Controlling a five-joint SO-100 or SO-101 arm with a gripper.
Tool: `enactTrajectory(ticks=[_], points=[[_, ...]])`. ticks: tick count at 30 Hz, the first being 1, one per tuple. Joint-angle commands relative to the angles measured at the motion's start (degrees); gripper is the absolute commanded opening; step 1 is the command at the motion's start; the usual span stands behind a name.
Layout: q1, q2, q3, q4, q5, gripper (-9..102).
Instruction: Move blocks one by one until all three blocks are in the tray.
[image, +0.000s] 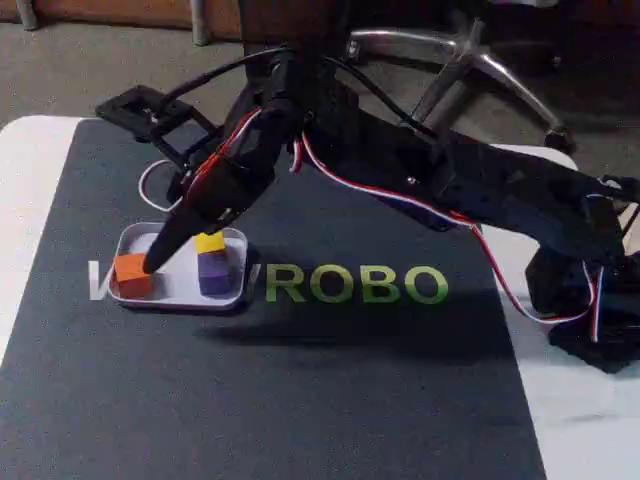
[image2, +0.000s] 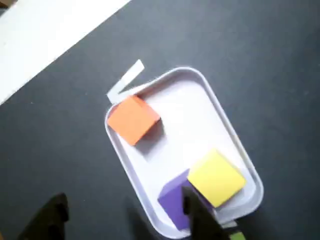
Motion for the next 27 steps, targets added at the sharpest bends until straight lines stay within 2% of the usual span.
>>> enactTrajectory(ticks=[1, 10, 27], points=[[0.7, 2.3, -2.3, 1.2, -1.1, 27], [0.4, 8.6, -2.2, 5.3, -0.7, 25], [-0.8, 20.4, -1.9, 6.2, -1.0, 24]])
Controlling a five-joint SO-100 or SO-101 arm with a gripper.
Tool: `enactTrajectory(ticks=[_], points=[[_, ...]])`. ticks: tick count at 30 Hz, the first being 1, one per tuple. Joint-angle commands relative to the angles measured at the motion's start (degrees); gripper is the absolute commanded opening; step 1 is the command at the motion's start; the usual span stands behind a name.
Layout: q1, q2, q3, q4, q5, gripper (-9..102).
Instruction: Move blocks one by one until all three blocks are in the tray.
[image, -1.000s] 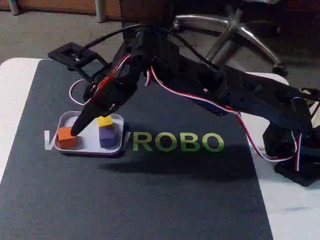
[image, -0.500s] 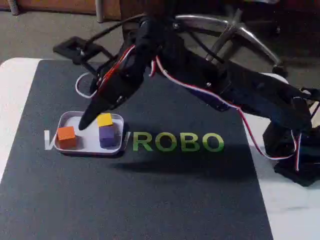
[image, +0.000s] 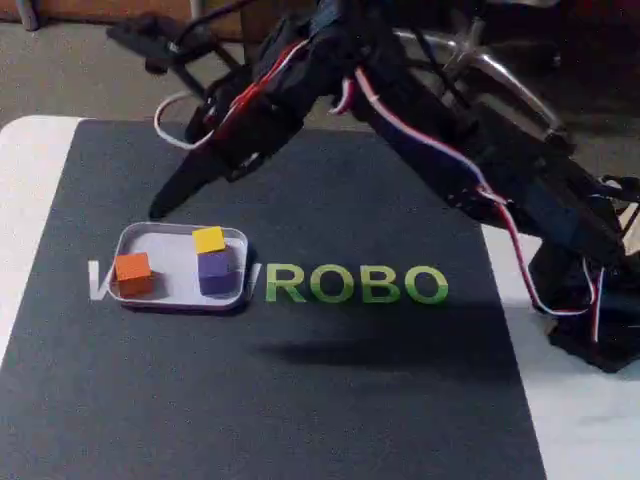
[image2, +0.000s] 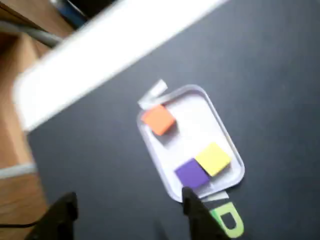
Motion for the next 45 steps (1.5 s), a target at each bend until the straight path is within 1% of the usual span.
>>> enactTrajectory(ticks=[1, 8, 12, 22, 28, 35, 41, 45], points=[[-0.1, 6.5, -1.8, 0.2, -0.4, 24], [0.0, 14.9, 3.6, 0.3, -5.1, 20], [-0.5, 21.4, 10.6, 0.3, -7.2, 20], [-3.3, 37.7, 35.3, 0.2, -15.1, 20], [-4.9, 53.2, 59.3, -0.1, -26.4, 20], [-6.4, 65.4, 74.1, -0.2, -29.9, 19], [-6.2, 74.0, 86.3, -0.9, -33.6, 13], [-6.0, 83.6, 98.5, -2.9, -36.6, 8]])
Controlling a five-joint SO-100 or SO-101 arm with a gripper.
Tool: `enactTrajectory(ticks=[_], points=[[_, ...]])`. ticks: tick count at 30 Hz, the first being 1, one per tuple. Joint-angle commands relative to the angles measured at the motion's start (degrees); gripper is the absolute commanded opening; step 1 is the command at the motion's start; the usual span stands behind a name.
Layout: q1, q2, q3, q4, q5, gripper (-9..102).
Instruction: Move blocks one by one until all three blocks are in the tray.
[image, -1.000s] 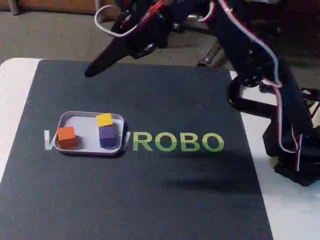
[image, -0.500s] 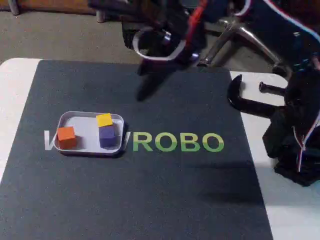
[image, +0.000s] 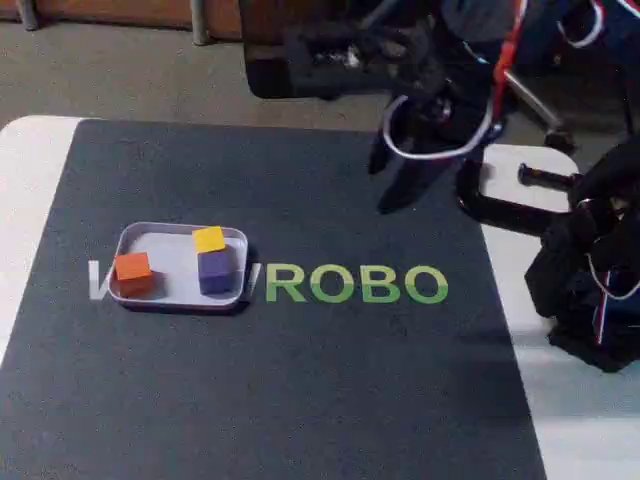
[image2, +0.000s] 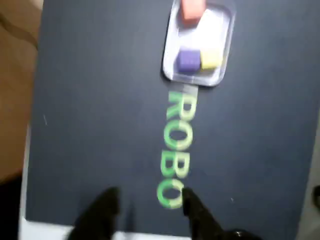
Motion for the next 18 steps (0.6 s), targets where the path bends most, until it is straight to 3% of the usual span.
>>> enactTrajectory(ticks=[1, 5, 18], points=[[0.1, 10.2, 10.4, -2.5, -1.9, 6], [-0.3, 21.6, 26.8, -9.6, -2.5, -8], [-2.5, 46.9, 63.2, -24.8, -2.5, -8]])
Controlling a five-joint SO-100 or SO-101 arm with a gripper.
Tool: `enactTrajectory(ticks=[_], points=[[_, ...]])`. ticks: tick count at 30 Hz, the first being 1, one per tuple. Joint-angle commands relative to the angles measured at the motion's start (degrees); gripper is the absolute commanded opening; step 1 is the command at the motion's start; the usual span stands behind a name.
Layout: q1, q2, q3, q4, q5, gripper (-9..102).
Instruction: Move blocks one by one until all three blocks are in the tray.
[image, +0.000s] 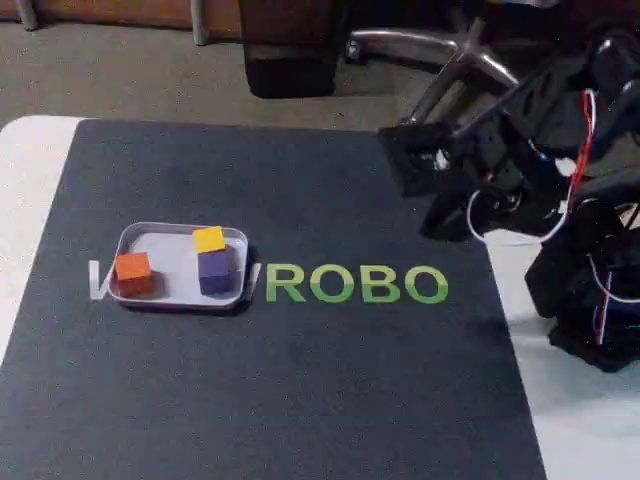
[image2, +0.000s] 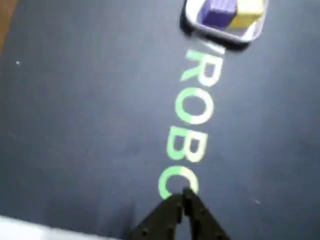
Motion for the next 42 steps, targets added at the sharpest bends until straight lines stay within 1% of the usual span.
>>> enactTrajectory(ticks=[1, 3, 5, 11, 18, 22, 27, 29, 34, 42], points=[[-1.0, 7.0, 8.2, -4.7, 0.8, -8], [-1.0, 12.2, 13.9, -6.7, 0.9, -8], [-1.0, 18.4, 19.0, -6.9, 0.9, -8], [-1.6, 37.1, 31.6, -4.0, 1.8, -8], [-3.0, 37.1, 35.2, -3.4, 3.9, -8], [-3.0, 37.1, 40.8, -3.4, 1.8, -8], [-3.2, 37.1, 40.9, -2.7, 3.3, -8], [-3.1, 37.1, 40.9, -1.1, 4.0, -8], [-2.7, 37.1, 40.9, -0.8, 6.2, -8], [-3.1, 37.1, 41.0, -0.7, 6.2, -8]])
